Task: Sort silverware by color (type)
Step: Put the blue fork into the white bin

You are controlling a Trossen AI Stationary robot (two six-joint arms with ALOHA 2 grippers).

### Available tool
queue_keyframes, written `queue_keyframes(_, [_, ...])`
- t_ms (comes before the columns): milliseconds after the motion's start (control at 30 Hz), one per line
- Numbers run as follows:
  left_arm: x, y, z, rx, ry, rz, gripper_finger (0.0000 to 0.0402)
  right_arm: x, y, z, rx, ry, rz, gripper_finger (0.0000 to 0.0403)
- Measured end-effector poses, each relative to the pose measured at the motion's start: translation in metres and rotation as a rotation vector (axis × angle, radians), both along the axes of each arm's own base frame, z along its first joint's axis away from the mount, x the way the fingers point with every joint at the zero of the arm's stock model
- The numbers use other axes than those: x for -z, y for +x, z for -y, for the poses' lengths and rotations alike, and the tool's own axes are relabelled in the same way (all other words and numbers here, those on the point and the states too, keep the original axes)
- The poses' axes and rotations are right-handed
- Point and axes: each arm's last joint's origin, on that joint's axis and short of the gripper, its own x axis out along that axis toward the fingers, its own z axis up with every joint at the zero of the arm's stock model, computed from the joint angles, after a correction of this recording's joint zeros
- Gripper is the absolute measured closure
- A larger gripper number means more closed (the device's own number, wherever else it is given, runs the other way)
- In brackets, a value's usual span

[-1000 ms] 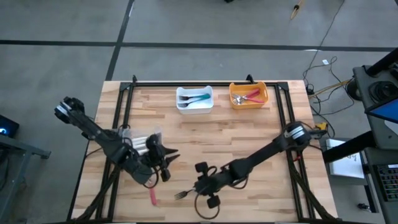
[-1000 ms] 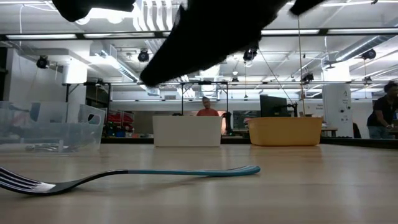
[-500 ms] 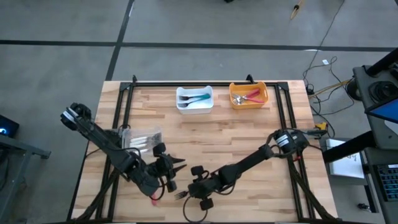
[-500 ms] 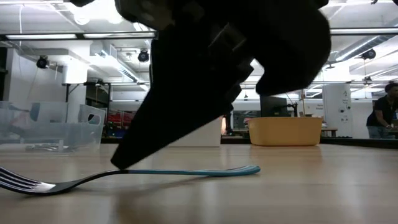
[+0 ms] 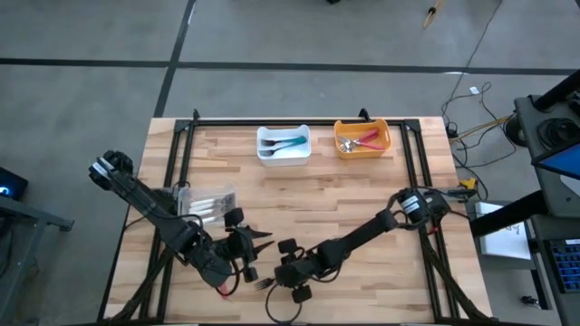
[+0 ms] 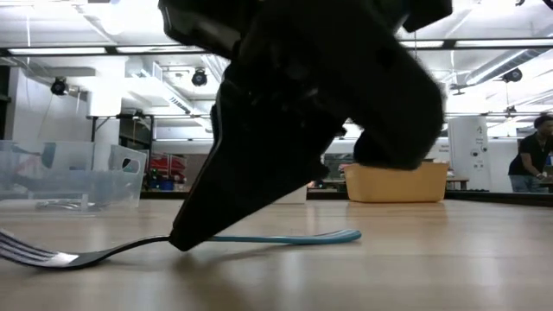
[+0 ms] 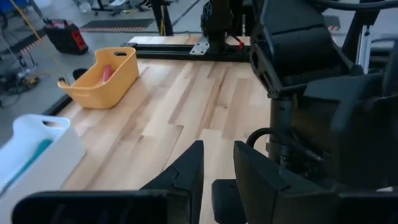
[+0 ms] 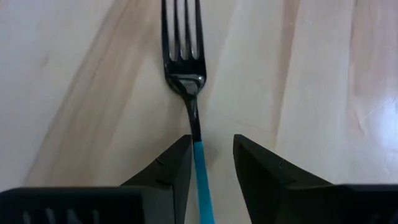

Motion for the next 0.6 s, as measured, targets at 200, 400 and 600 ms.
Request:
queue_keyframes(200, [-0.011, 0.0, -0.004, 0.028, 0.092, -0.028, 0.0356, 0.008, 0.004, 0.016, 0.003, 0.06, -0.013, 0.0302])
queue_keyframes(400, [-0.02, -0.002, -0.025, 0.012, 0.176, -0.076, 0.039, 0.016, 0.01, 0.044, -0.007, 0.168, -0.042, 0.0341])
queue_keyframes(600, [-0.022, -0.006, -0.052, -0.052, 0.216, -0.138, 0.0397, 0.025, 0.02, 0.072, -0.049, 0.257, -0.065, 0.0389])
